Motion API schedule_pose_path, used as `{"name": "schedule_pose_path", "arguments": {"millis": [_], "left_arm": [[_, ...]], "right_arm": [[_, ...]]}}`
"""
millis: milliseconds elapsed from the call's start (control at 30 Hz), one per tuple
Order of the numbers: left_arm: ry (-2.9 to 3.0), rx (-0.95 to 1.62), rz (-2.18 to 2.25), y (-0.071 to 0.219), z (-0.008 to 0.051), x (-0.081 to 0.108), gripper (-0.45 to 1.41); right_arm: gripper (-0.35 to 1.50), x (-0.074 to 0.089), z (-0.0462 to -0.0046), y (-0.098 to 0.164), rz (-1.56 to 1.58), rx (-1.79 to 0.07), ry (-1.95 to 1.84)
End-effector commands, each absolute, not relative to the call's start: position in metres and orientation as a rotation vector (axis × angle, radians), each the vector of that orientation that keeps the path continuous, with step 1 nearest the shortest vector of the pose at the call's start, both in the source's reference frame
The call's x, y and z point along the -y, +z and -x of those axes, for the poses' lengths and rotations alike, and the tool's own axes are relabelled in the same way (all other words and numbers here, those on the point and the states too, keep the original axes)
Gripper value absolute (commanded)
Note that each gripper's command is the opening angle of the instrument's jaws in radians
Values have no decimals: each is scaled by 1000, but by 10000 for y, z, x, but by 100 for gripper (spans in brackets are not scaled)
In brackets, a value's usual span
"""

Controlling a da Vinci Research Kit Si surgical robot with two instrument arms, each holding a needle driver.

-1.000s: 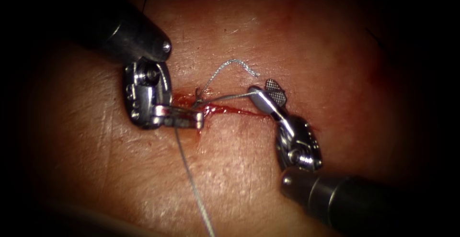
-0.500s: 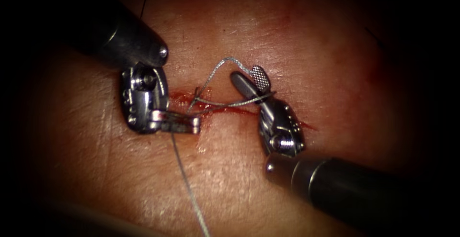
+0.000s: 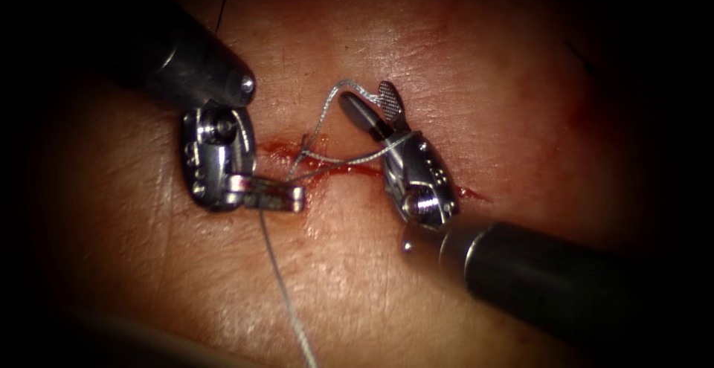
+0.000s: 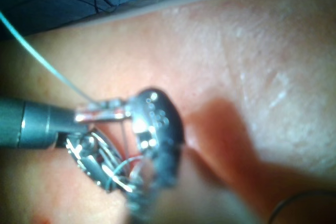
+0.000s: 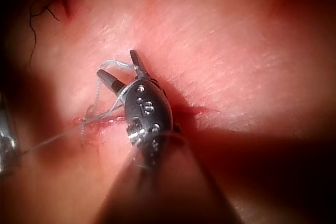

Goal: Wound Closure

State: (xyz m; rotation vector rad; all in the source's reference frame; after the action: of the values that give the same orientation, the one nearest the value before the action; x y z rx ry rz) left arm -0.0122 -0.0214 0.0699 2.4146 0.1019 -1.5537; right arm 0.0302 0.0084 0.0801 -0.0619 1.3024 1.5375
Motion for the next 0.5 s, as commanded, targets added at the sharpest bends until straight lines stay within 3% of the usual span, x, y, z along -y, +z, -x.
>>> {"name": "schedule_pose_path", "arguments": {"millis": [33,167,200,233,267,500], "left_arm": [[-1557,-113,-2417,706,124,222,-45],[-1557,-113,-2417,706,124,222,-45],[-1557,-113,-2416,706,124,223,-45],[-1557,-113,-2416,706,124,223,-45],[-1557,-113,-2416,706,124,223,-45],[-1559,-114,-2415,705,119,225,-45]], "right_arm": [[78,-77,-310,807,65,-1278,1515],[61,-73,-310,811,31,-1276,1476],[22,-71,-310,815,11,-1271,1440],[22,-71,-310,815,11,-1271,1440],[-35,-71,-310,815,-33,-1283,1412],[-35,-71,-303,804,-63,-1288,1379]]}}
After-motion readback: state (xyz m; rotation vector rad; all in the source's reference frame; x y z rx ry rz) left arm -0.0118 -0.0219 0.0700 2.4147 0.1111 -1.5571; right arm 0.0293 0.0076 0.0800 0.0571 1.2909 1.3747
